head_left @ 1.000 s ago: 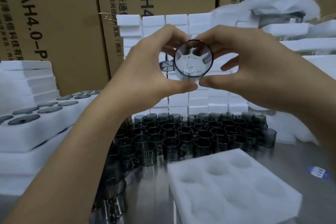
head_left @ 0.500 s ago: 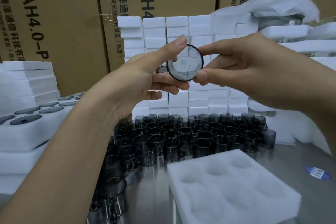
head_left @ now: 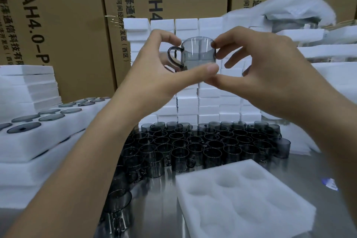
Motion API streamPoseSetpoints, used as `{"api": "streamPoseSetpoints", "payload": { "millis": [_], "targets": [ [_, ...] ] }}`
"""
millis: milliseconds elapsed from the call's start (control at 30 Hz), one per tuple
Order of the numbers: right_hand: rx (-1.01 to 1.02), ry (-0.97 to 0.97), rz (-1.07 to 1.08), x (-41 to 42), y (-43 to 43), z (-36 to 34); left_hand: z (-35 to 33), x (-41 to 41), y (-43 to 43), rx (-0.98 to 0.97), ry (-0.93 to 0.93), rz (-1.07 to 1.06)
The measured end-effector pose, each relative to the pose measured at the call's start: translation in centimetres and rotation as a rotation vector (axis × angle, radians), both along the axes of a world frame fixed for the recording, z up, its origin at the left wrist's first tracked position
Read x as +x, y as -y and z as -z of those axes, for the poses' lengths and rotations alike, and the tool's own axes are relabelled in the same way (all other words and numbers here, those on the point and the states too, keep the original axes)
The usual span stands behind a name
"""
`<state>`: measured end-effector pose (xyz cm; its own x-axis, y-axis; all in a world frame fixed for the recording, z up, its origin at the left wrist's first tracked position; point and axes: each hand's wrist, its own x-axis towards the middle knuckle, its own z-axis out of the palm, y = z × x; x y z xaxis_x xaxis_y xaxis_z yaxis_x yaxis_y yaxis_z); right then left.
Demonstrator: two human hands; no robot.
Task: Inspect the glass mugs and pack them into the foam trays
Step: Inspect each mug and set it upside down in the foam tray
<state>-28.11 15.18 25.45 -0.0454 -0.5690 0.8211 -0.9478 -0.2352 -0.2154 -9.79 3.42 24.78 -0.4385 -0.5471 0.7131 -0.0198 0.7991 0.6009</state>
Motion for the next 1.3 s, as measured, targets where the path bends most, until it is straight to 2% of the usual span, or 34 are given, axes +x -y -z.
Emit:
{"api": "streamPoseSetpoints", "payload": {
  "millis": [133,233,367,533,600,733,800,900,1000,1067,1133,1200,1233,1300],
  "targets": [
    [-0.009,-0.009,0.022,-1.0,0.4,0.0,0.6,0.1,1.3,-0.283,0.037,-0.032],
    [0.028,-0.016,0.044,-1.6,0.7,0.2,0.9,-0.1,2.1,-0.359,0.005,-0.077],
    [0.029,-0.074,0.046,-1.5,1.3,0.9,1.4,-0.8,2.3,-0.509,0.059,-0.230],
    [0.001,-0.033,0.022,-1.8,2.1,1.0,1.6,-1.5,1.6,-0.627,-0.040,-0.132],
    [0.003,-0.020,0.003,-2.0,1.9,1.0,1.6,-1.8,1.5,-0.683,-0.051,-0.158],
    [0.017,-0.063,-0.029,-1.9,1.3,0.6,2.0,-2.2,2.0,-0.685,0.017,-0.209],
    [-0.002,-0.055,-0.040,-2.0,1.3,0.5,2.2,-2.4,2.1,-0.670,-0.030,-0.181],
    [-0.023,-0.023,-0.067,-2.3,1.3,0.4,2.5,-2.5,2.0,-0.524,-0.132,-0.084],
    [0.035,0.012,-0.074,-2.6,1.5,0.5,2.8,-2.3,2.2,-0.475,-0.070,-0.088],
    [0.124,0.086,-0.106,-2.8,1.6,0.7,2.9,-2.2,2.2,-0.561,0.013,-0.155],
    [0.202,0.169,-0.142,-3.3,1.6,0.8,3.0,-2.3,2.3,-0.752,0.098,-0.261],
    [0.225,0.210,-0.142,-4.0,1.7,0.8,3.4,-2.8,2.3,-0.840,0.092,-0.278],
    [0.223,0.238,-0.157,-4.4,1.8,0.8,3.6,-3.2,2.4,-0.784,0.046,-0.233],
    [0.226,0.320,-0.219,-5.1,1.9,0.8,4.4,-4.0,2.4,-0.417,-0.043,-0.053]
  ]
}}
